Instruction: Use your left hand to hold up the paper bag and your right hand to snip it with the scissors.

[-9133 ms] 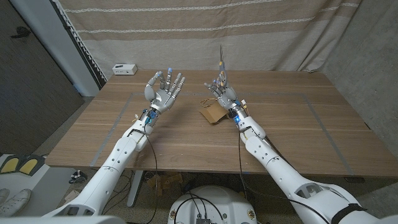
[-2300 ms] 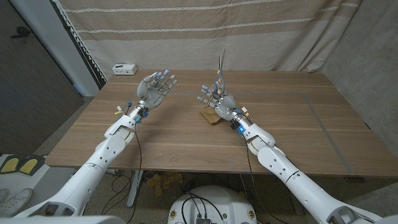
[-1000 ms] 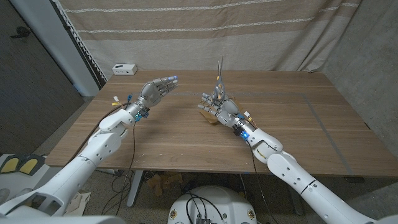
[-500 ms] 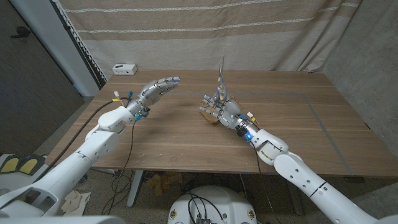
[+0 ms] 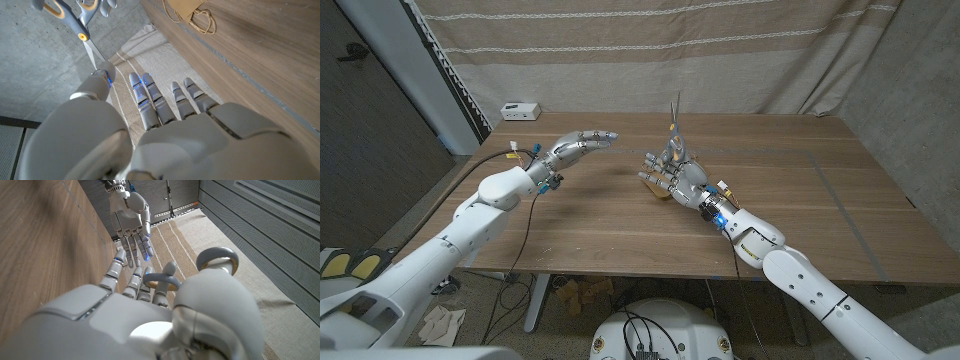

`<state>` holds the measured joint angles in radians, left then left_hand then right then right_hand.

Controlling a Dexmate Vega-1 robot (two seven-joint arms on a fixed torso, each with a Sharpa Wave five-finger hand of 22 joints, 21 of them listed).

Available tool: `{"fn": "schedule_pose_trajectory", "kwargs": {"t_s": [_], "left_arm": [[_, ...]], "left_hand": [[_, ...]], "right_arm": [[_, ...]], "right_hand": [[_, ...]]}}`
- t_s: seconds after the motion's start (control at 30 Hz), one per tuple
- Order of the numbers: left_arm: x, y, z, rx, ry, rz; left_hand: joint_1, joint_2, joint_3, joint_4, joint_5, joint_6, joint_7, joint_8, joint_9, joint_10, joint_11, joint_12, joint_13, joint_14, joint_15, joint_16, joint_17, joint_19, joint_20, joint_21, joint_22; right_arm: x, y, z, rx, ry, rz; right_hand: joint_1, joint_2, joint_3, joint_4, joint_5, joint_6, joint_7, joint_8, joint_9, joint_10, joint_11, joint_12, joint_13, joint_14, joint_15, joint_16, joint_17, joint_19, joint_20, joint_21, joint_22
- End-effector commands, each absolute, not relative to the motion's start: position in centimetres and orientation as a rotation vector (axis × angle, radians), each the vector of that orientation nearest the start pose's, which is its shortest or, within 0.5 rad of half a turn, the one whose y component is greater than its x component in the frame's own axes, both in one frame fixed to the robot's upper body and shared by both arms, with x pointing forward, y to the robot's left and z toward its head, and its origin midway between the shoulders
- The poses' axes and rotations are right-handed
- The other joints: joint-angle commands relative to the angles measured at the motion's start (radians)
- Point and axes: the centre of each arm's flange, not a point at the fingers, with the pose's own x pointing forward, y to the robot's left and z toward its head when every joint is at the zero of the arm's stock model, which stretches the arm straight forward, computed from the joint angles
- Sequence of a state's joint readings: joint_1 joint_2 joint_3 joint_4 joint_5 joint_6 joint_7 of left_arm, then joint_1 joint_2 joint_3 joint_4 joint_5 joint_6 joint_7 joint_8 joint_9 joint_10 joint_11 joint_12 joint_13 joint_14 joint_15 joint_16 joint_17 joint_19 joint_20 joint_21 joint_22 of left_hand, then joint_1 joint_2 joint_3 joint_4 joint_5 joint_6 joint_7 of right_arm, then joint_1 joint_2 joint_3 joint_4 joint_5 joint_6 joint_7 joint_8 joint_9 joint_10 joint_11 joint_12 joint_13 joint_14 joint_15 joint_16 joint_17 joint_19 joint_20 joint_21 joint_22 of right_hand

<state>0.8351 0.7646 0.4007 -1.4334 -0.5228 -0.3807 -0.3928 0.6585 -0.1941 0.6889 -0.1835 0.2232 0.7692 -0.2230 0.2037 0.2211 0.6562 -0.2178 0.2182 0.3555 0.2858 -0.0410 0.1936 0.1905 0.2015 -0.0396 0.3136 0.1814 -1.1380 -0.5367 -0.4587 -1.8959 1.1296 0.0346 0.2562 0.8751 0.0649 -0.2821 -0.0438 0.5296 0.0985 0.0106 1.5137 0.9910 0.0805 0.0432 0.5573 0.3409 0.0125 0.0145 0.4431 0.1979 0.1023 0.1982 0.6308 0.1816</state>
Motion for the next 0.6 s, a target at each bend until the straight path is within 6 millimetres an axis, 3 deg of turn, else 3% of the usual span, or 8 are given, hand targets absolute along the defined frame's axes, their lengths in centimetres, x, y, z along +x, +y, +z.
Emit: {"fn": "schedule_pose_trajectory", "kwargs": {"t_s": [0.03,0.17,0.27,0.6], "left_arm": [[59.8,28.4,1.2,0.584,-0.684,-0.582],[59.7,28.1,1.2,0.641,-0.677,-0.573],[59.4,27.8,1.3,0.694,-0.677,-0.557],[59.4,26.9,1.5,0.802,-0.677,-0.528]], "left_hand": [[0.010,0.001,-0.006,0.002,0.009,0.003,0.002,0.006,0.002,-0.003,0.002,-0.002,0.001,-0.009,-0.162,-0.003,0.002,0.007,-0.055,-0.006,-0.001],[0.021,0.001,-0.018,0.001,0.012,-0.029,0.003,-0.003,0.000,-0.012,0.002,-0.004,0.001,-0.014,-0.159,-0.003,0.001,0.009,-0.055,-0.013,-0.001],[0.045,0.006,-0.069,0.008,0.023,-0.208,0.004,-0.026,-0.003,-0.084,0.003,-0.017,-0.001,-0.032,-0.150,-0.001,0.001,0.018,-0.053,-0.041,0.000],[0.049,0.009,-0.076,0.009,0.026,-0.214,0.002,-0.017,0.000,-0.090,0.003,-0.015,-0.001,-0.038,-0.149,-0.001,0.001,0.018,-0.054,-0.045,0.001]], "right_arm": [[50.4,-11.1,-7.1,0.528,-0.387,0.928],[50.2,-11.0,-7.3,0.544,-0.388,0.936],[50.1,-10.9,-7.4,0.555,-0.390,0.945],[50.1,-10.7,-7.7,0.595,-0.397,0.971]], "right_hand": [[-0.006,-0.001,-0.007,0.001,0.005,0.010,-0.001,0.003,0.038,0.012,-0.001,0.006,0.006,0.008,0.002,-0.002,0.003,0.007,0.005,-0.007,0.001],[-0.006,-0.001,-0.007,0.001,0.005,0.012,-0.002,0.005,0.038,0.014,-0.001,0.005,0.006,0.011,0.002,-0.003,0.003,0.008,0.006,-0.010,0.001],[-0.007,-0.001,-0.007,0.001,0.005,0.013,0.000,0.006,0.037,0.015,-0.002,0.004,0.006,0.014,0.002,-0.003,0.003,0.009,0.008,-0.013,0.001],[-0.008,-0.001,-0.007,0.000,0.007,0.018,-0.005,0.006,0.031,0.020,-0.001,0.003,0.006,0.018,0.001,-0.008,0.004,0.012,0.007,-0.021,0.002]]}}
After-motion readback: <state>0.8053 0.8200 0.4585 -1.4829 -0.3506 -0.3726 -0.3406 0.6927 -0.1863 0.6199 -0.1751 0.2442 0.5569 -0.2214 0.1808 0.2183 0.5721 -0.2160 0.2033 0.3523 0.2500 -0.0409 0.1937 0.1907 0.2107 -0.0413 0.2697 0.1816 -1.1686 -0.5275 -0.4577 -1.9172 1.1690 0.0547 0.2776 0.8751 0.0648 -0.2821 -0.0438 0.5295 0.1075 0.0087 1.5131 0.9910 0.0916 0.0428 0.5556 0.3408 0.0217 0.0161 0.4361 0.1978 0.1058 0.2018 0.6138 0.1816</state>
